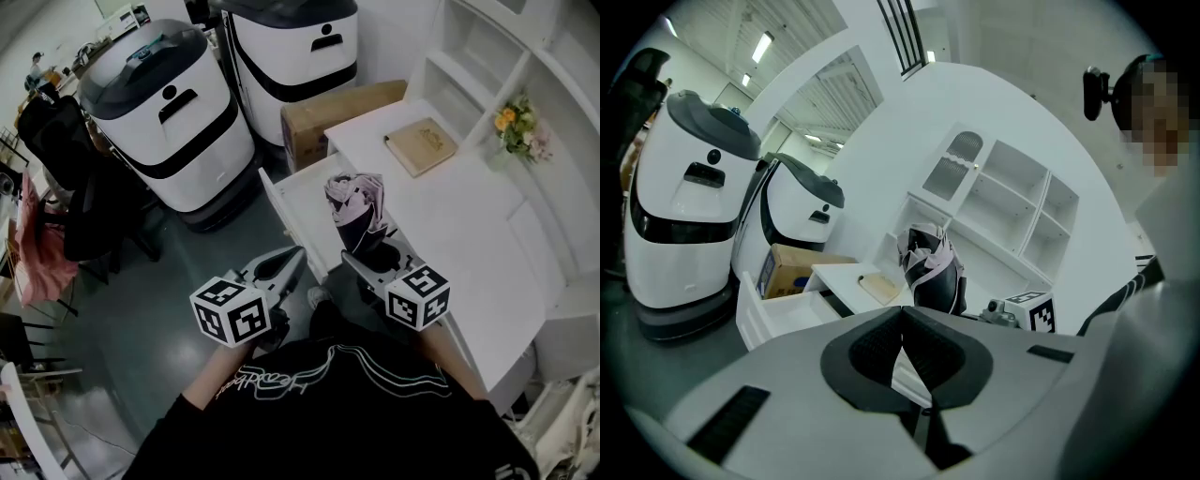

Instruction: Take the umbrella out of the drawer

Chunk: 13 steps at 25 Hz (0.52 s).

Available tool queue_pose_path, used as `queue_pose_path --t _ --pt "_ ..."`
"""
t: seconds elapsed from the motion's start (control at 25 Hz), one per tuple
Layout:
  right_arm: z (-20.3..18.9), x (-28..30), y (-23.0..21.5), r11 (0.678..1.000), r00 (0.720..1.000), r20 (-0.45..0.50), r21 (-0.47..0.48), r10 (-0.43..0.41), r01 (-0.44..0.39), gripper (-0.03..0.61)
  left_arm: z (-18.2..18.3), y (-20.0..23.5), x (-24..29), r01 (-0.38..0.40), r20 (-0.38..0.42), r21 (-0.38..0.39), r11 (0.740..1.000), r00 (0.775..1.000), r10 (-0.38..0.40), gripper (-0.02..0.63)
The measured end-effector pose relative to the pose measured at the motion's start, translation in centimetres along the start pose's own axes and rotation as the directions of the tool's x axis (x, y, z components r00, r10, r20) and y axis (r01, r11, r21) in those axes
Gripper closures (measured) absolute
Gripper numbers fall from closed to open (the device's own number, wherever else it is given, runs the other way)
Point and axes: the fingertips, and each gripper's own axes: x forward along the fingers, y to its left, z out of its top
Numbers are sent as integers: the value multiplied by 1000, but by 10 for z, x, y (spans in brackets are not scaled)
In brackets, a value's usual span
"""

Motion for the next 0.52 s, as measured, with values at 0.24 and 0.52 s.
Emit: queue_pose_path --t 0.24,0.52 --pt "-2 3 -4 1000 1000 3 6 7 -7 370 -5 6 6 -5 -11 -4 1000 1000 5 594" --pt "-4 10 -14 1000 1000 1 13 3 -3 370 -5 12 16 -4 -18 -4 1000 1000 3 594"
